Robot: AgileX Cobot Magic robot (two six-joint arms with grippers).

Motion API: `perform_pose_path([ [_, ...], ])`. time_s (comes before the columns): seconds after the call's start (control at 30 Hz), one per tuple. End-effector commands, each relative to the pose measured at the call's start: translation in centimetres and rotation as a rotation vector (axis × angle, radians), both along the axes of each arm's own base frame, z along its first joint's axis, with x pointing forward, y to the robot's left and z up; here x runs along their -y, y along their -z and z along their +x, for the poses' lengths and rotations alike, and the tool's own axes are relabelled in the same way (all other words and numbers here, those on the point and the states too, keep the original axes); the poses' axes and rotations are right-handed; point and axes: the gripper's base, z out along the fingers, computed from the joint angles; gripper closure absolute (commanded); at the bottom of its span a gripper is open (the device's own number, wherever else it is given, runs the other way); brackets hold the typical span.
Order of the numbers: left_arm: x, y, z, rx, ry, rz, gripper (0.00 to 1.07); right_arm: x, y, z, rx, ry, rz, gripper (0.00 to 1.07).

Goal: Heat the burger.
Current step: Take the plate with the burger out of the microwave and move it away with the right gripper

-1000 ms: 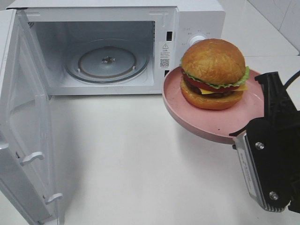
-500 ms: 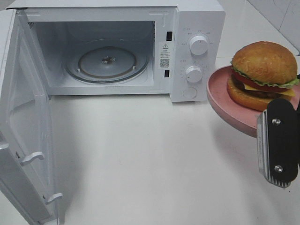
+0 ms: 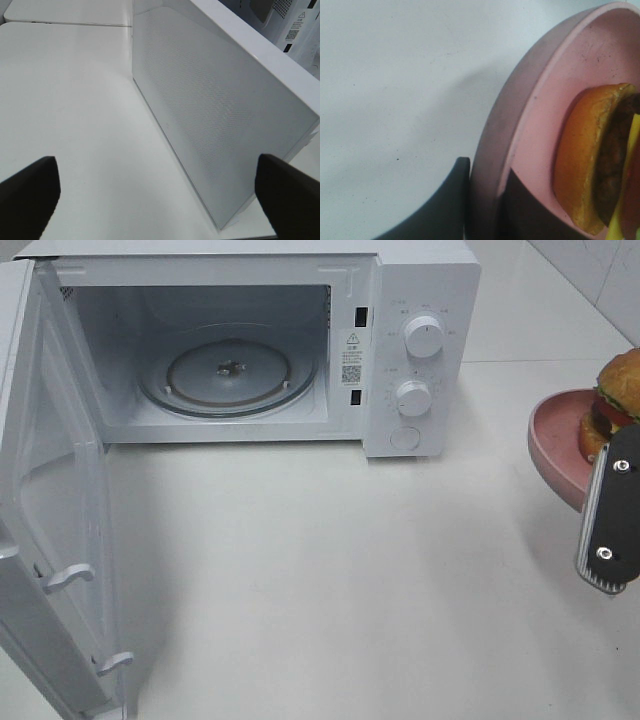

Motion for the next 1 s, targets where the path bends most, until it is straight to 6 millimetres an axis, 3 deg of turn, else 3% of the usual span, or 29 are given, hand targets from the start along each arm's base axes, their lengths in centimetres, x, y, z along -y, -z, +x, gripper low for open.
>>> perform_pose_path([
  [0.03, 0.0, 0.0, -0.1, 0.006, 0.004, -0.001, 0.09, 0.7, -0.7, 0.3, 0.074, 0.048, -0.034, 1.07],
  [0.7, 0.0, 0.0, -0.1, 0.006, 0.004, -0.001, 0.09, 2.4, -1.0, 0.3, 0.135, 0.382, 0.019, 1.07],
  [1.0, 0.0, 0.0, -0.1, 0.006, 0.004, -0.001, 0.09, 1.6, 1.3, 1.5, 0.063, 0.498, -0.044, 1.07],
])
